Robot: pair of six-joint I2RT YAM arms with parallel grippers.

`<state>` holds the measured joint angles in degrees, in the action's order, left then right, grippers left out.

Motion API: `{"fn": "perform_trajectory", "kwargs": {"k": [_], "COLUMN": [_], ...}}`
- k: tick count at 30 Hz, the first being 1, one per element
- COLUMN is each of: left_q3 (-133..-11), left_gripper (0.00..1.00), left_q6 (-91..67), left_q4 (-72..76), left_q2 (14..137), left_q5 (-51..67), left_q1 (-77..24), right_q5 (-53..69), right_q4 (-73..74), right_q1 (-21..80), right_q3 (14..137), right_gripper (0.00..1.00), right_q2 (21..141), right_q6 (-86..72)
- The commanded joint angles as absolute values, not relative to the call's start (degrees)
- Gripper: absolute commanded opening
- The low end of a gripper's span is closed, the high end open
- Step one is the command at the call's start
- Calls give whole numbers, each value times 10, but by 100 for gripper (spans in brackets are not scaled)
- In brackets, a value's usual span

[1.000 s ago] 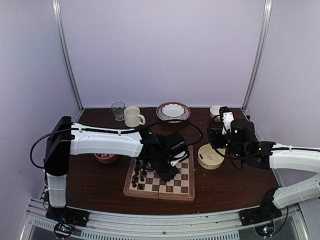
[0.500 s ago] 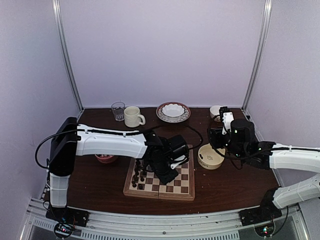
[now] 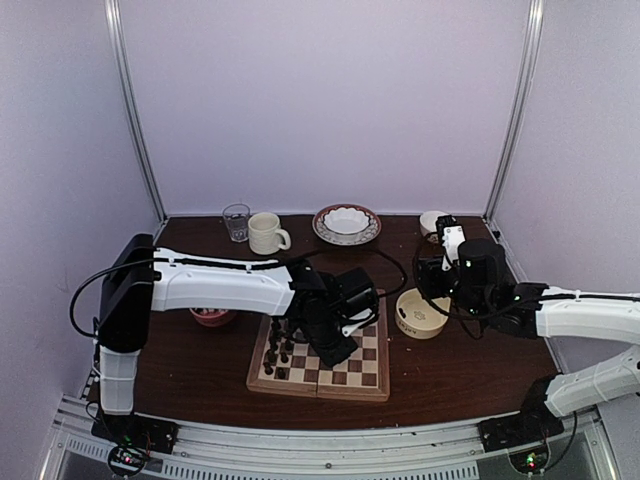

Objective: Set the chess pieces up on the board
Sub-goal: Pick up the rook from the chessboard.

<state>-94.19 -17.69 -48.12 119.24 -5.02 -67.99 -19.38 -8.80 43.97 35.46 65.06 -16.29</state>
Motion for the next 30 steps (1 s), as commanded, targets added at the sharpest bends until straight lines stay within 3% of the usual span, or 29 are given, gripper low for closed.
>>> {"fn": "perform_trajectory", "kwargs": {"k": [1,14,23,30], "left_q3": [-954,-952,-925,-881], "left_gripper": [34,17,14,14], "left_q6": [-174,-174,-177,-181], "left_q4": [-485,-483,-463,-434], "left_q2": [1183,1178,1134,1071], "left_q5": [-53,-53,-66,-63], "left_q1": [-681,-681,-661,-587], "right_q5": [-193,-187,-187,-185], "right_q4": [-91,-87,-86,-86], "right_q1": [438,438,438,438], "right_q3": [365,370,371,371], "right_gripper": [52,52,52,52], "right_q2": [655,660,660,661], "right_q6": [-163,-162,-161,-162]}}
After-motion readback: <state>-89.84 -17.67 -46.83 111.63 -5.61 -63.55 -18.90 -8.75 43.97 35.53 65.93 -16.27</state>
